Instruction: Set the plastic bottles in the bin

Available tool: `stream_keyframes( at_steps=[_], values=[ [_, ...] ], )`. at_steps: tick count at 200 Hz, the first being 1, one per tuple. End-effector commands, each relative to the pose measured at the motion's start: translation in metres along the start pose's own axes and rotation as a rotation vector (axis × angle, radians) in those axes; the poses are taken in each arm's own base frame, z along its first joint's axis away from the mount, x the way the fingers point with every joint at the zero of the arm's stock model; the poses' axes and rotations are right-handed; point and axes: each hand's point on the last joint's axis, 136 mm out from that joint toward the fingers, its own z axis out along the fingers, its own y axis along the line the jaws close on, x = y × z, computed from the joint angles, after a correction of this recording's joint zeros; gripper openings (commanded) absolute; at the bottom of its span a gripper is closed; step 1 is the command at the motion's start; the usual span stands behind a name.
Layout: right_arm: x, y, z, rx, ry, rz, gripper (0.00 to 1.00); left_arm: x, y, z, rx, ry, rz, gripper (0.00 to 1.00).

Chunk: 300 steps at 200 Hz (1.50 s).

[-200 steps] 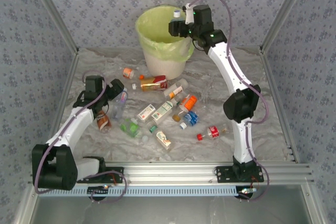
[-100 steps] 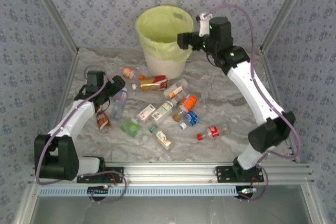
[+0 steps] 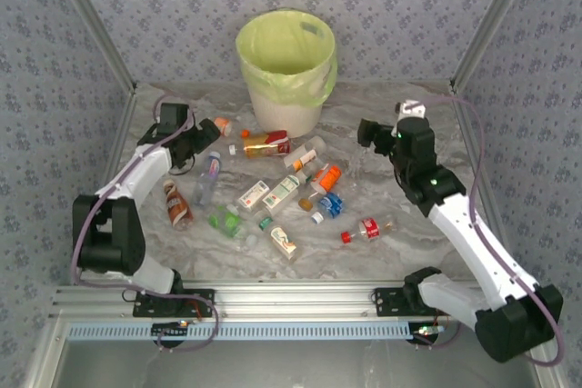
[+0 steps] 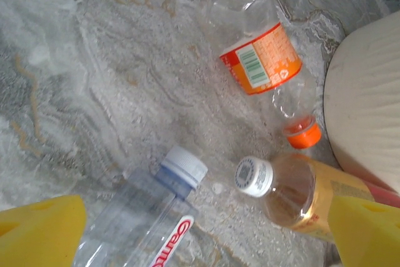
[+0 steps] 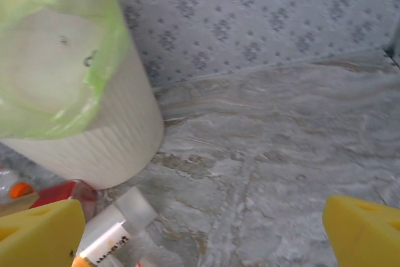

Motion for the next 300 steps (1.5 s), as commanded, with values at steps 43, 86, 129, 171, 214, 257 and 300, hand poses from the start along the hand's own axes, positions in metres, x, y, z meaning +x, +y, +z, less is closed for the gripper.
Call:
stream_keyframes(
  at_steps=[43,86,129,171,214,257,300],
  values=[
    [-0.014,-0.036,-0.025,0.144,-0.131,0.046,1.0,-0.018,-0.014,0.051,-0.125,0.053,0.053,0.99],
    [-0.012,-0.042,-0.032,0.147,-0.17,0.076,1.0,-0.026,-0.023,0.086,-0.165,0.077,0.045,0.99],
    [-0.013,-0.028,-0.036,0.07,-0.189,0.014,1.0,-0.043,-0.041,0.112,-0.174,0.069,0.015,1.0],
    [-0.016,-0.019,-0.041,0.067,-0.197,-0.067,1.0,-0.026,-0.036,0.139,-0.223,0.096,-0.129,0.99],
    [-0.009,-0.016,-0.034,0.113,-0.117,-0.174,1.0,-0.017,-0.037,0.162,-0.208,0.11,-0.199,0.96],
    [-0.004,-0.035,-0.038,0.215,-0.089,-0.088,1.0,-0.016,-0.05,0.171,-0.122,0.119,-0.125,0.76],
    [-0.007,-0.05,-0.04,0.248,-0.107,0.015,1.0,-0.026,-0.054,0.161,-0.103,0.09,-0.039,0.57]
  ],
)
